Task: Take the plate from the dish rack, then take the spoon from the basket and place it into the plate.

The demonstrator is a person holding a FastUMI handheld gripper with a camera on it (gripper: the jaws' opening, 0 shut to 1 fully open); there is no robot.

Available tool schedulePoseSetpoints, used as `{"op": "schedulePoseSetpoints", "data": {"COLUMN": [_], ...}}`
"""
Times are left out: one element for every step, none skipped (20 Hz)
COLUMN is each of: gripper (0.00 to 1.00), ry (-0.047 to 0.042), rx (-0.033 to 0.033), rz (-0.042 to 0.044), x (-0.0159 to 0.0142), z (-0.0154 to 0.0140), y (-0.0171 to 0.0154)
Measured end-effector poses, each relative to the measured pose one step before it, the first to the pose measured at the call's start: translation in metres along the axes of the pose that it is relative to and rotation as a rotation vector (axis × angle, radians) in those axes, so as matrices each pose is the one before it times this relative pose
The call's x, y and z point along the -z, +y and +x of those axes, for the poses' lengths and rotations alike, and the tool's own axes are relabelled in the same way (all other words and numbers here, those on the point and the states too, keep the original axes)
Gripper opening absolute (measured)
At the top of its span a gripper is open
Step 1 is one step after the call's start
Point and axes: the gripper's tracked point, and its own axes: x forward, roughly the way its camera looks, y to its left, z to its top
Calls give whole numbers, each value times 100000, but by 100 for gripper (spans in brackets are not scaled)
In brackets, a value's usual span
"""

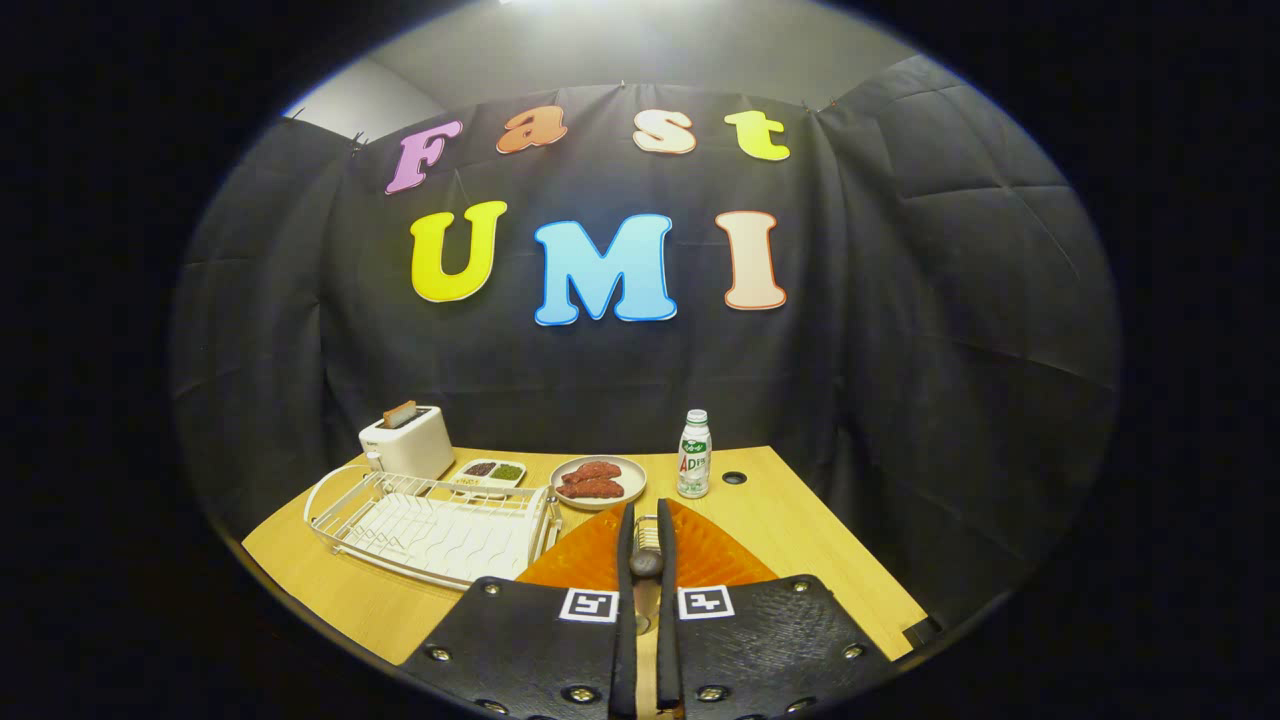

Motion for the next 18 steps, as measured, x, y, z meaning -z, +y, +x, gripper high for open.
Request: {"op": "schedulePoseSetpoints", "data": {"gripper": [8, 8, 8, 8, 8, 8, 8, 8, 8, 8, 8, 8, 8, 8, 8, 8, 8, 8], "ry": [890, 723, 1360, 793, 739, 1058, 1307, 1283, 1112, 1095, 1111, 1268, 858, 645, 713, 914, 717, 427], "rx": [-927, -973, -1419, -1725, -2116, -1964, -1938, -2603, -2177, -2324, -1804, -1634, -1575, -1447, -1628, -1275, -1104, -795], "rz": [-180, -239, -140, 55, -155, -590, -583, -355, -25, -226, -305, -496, -413, -173, -271, -73, -432, -650], "x": [436, 320, 627, 411, 365, 483, 608, 579, 436, 423, 399, 407, 313, 246, 274, 262, 304, 223], "z": [-235, -101, 14, 53, 122, 234, 346, 312, 317, 423, 364, 333, 433, 453, 481, 479, 515, 447], "y": [662, 717, 959, 876, 1162, 1155, 983, 1309, 996, 1000, 847, 755, 752, 651, 772, 540, 535, 418]}}
